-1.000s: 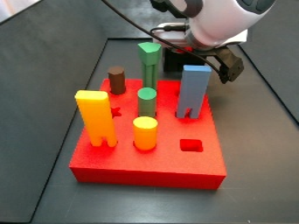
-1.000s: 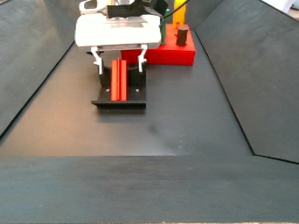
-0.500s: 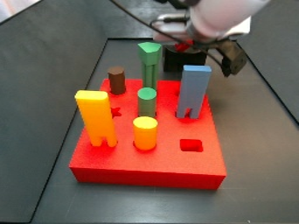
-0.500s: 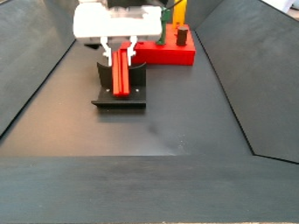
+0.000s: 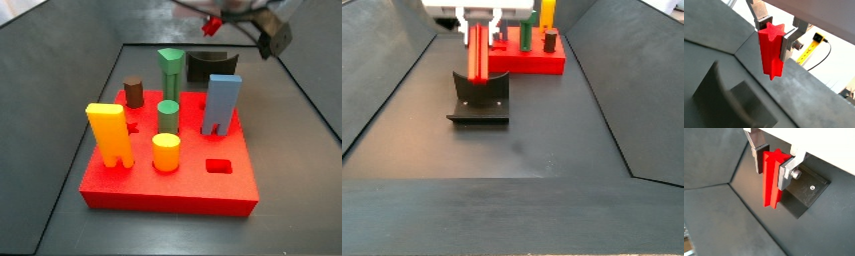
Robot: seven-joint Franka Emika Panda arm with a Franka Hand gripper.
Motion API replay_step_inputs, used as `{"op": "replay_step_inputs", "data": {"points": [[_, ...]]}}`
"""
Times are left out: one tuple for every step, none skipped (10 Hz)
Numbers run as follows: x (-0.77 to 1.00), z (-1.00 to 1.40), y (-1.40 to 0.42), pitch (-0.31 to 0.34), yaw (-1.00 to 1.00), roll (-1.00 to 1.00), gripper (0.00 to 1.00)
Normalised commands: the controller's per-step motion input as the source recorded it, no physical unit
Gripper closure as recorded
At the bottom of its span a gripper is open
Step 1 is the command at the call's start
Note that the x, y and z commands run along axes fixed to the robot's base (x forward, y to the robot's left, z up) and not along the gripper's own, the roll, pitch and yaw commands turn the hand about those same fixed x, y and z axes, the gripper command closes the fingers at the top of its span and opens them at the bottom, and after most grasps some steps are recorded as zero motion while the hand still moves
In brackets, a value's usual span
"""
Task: Pick up the star object. Move up. Place the star object on the fixture. Regrasp the star object. Move to above the board. Insert the star object.
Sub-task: Move to above the board.
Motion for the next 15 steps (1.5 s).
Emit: {"op": "replay_step_inputs", "data": {"points": [[-0.10, 1.00, 0.01, 0.040, -0.13, -0.08, 1.00], [-0.10, 1.00, 0.01, 0.080, -0.10, -0.08, 1.00], [-0.10, 1.00, 0.01, 0.097, -0.09, -0.08, 1.00], [-0.10, 1.00, 0.01, 0.130, -0.04, -0.06, 1.00], [-0.09, 1.00, 0.01, 0.139, -0.02, -0.06, 1.00], [-0.09, 1.00, 0.00, 0.147, 0.03, -0.04, 1.00], [-0.08, 1.00, 0.00, 0.143, 0.05, -0.04, 1.00], [-0.07, 0.95, -0.01, 0.126, 0.07, -0.03, 1.00], [-0.03, 0.70, -0.01, 0.116, 0.09, -0.03, 1.00], [-0.01, 0.52, -0.01, 0.113, 0.10, -0.03, 1.00], [0.01, 0.34, -0.02, 0.110, 0.10, -0.03, 1.00], [0.02, 0.17, -0.02, 0.111, 0.10, -0.03, 1.00], [-0.46, 0.11, -1.00, 0.057, -0.07, -1.00, 1.00], [-0.46, 0.12, -1.00, 0.051, -0.07, -1.00, 1.00], [-0.48, 0.14, -1.00, 0.044, -0.07, -1.00, 1.00]]}}
